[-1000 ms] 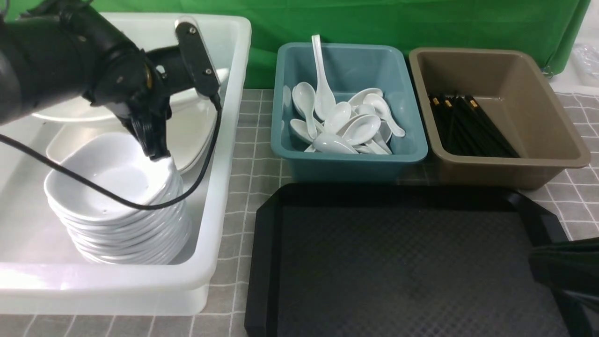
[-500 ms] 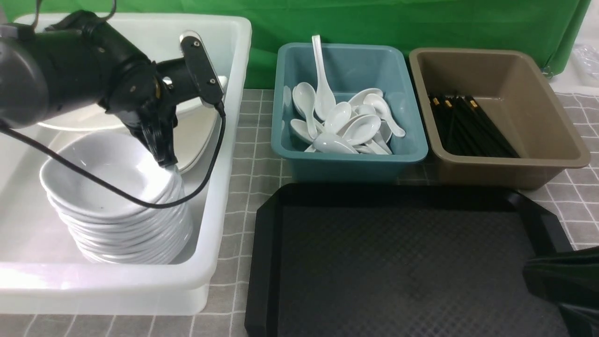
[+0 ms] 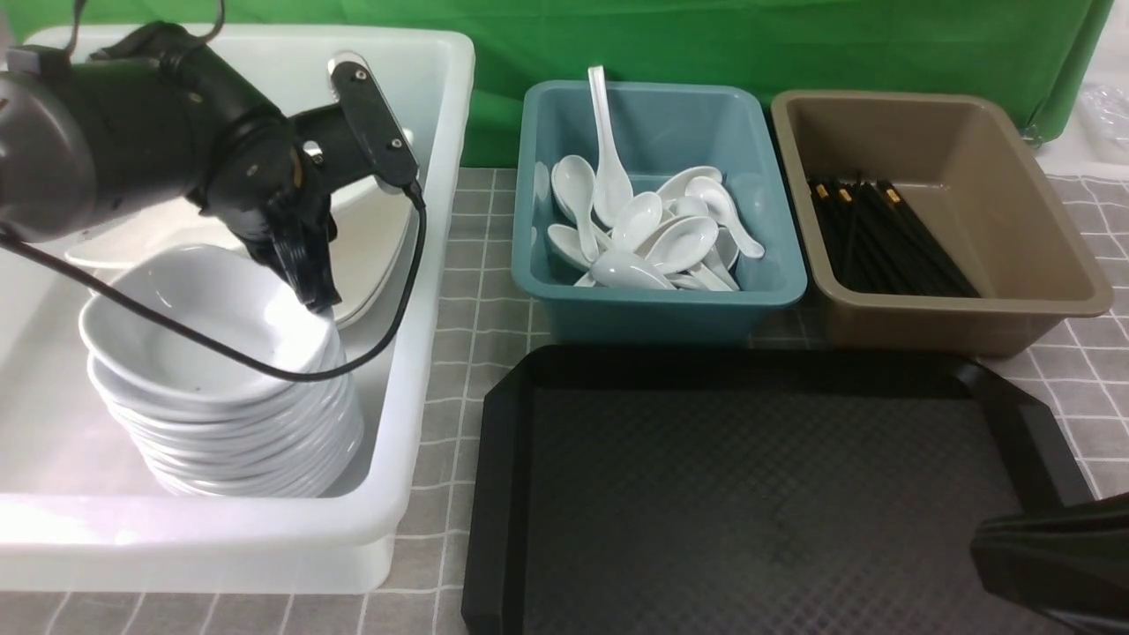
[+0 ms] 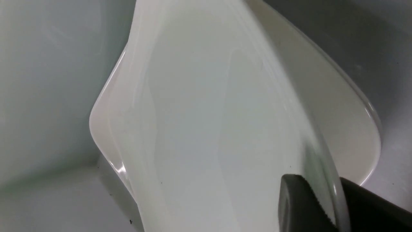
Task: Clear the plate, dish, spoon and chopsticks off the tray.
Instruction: Use the left arm to put the plate into the large storage box on the left
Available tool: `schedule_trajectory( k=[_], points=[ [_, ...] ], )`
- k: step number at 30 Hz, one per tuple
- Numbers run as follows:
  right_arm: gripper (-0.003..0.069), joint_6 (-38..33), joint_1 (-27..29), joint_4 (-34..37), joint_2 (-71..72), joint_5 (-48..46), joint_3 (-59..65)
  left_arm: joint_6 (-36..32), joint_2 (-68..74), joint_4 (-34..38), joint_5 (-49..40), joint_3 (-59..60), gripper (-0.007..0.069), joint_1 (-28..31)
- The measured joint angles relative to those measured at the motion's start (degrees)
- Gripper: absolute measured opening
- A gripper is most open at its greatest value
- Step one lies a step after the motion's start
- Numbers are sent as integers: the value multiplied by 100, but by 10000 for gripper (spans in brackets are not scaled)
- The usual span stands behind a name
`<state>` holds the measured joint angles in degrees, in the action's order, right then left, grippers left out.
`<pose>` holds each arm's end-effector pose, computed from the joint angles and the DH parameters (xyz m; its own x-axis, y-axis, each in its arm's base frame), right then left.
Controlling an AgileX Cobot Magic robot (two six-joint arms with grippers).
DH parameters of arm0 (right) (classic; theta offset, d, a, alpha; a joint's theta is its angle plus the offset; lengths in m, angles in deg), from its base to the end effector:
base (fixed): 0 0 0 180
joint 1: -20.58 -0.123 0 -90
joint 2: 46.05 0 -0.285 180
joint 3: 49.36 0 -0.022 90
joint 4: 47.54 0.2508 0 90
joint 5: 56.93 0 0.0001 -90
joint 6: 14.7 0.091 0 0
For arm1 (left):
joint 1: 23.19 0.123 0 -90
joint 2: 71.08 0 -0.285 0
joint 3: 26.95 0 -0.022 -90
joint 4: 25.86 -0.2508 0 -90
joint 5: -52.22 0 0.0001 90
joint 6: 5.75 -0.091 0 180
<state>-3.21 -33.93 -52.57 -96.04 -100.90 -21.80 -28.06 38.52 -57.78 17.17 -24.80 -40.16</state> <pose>0.0825 0.1062 0.3694 -0.4068 -0.3352 -0.8498 -0.7338 0.6740 0.0854 0.3805 -0.0872 0.2501 -0.4178 0.8830 -0.2138 0.6418 0.4534 0.6185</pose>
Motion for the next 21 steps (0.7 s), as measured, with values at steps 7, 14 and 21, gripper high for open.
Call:
schedule_trajectory(
  k=[7,14,21],
  points=[
    [30,-57,0,63,0,-11,0,17,0,5,26,-3,297,0],
    [30,-57,0,68,0,-11,0,21,-31,157,56,-10,337,0],
    [30,-57,0,89,0,-11,0,-4,-216,350,45,-4,338,-6]
  ],
)
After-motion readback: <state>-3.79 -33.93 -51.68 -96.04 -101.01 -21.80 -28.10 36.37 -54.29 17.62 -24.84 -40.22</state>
